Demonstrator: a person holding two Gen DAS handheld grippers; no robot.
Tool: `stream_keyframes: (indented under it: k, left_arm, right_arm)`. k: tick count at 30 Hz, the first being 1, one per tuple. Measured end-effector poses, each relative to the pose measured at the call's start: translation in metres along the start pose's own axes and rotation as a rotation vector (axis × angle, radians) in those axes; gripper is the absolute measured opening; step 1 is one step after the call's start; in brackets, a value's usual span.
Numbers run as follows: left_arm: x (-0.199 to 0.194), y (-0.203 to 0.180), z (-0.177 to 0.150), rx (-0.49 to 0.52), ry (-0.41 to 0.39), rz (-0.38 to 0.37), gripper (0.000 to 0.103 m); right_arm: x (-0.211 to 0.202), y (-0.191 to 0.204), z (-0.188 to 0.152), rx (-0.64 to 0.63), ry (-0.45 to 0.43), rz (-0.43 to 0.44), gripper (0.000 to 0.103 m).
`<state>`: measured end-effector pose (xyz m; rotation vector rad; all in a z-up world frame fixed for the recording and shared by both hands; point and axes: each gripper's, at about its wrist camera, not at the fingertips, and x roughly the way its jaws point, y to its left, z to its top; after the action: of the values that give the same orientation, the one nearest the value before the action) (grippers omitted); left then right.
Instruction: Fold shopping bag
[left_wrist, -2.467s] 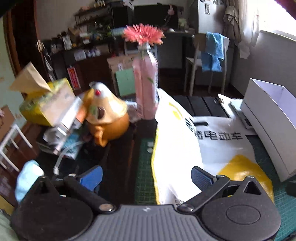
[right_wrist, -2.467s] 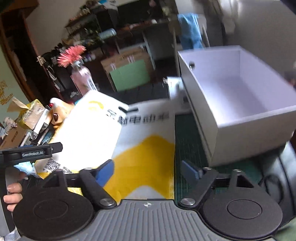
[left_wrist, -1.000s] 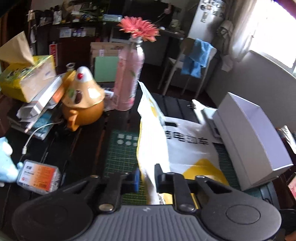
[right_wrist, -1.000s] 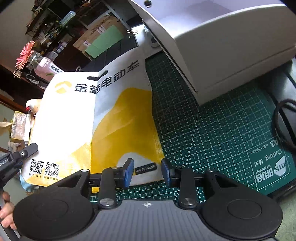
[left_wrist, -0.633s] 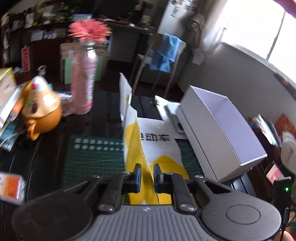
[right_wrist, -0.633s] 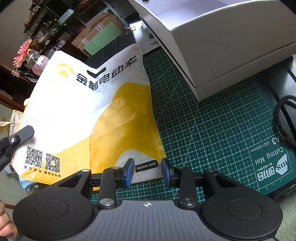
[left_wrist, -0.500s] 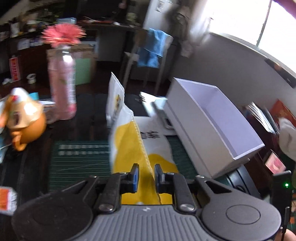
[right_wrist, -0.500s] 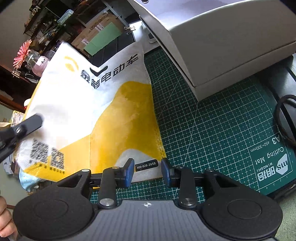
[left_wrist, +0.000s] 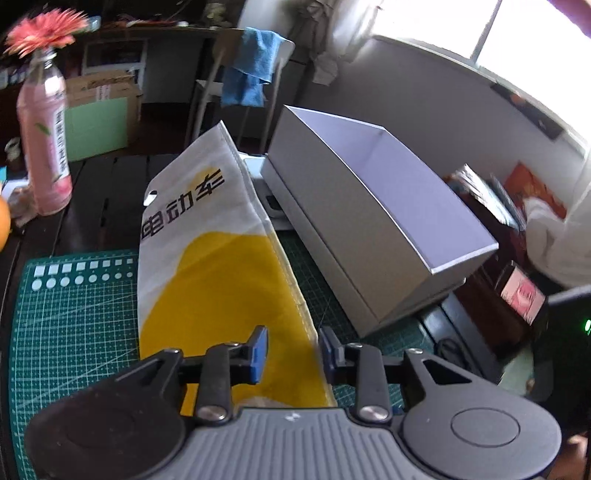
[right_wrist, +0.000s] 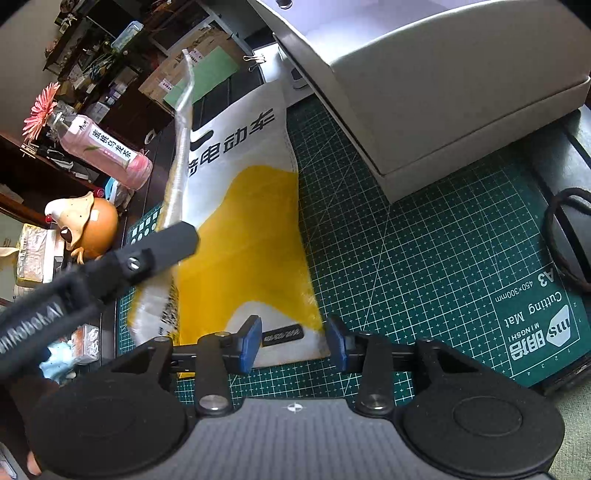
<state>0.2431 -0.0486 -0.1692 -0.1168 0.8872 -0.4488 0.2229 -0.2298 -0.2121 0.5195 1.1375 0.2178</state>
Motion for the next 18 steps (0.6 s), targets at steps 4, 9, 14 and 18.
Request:
stream_keyframes:
  k: [4, 9, 14, 18]
  left_arm:
    - [0.006, 0.007, -0.001, -0.056, 0.04, -0.043, 0.03]
    - [0.018, 0.018, -0.003, -0.115, 0.082, -0.035, 0.03]
    - [0.026, 0.025, -0.004, -0.142, 0.105, -0.029, 0.03]
    - [0.028, 0.025, -0.005, -0.137, 0.112, -0.024, 0.03]
  right_arm:
    - [-0.014, 0.0, -0.003, 0.015, -0.034, 0.015, 0.04]
    - [-0.032, 0.0, -0.006, 0.034, -0.078, 0.033, 0.045]
    - [-0.048, 0.002, -0.011, 0.045, -0.113, 0.056, 0.051]
    - [-0.05, 0.008, -0.018, 0.017, -0.094, 0.073, 0.051]
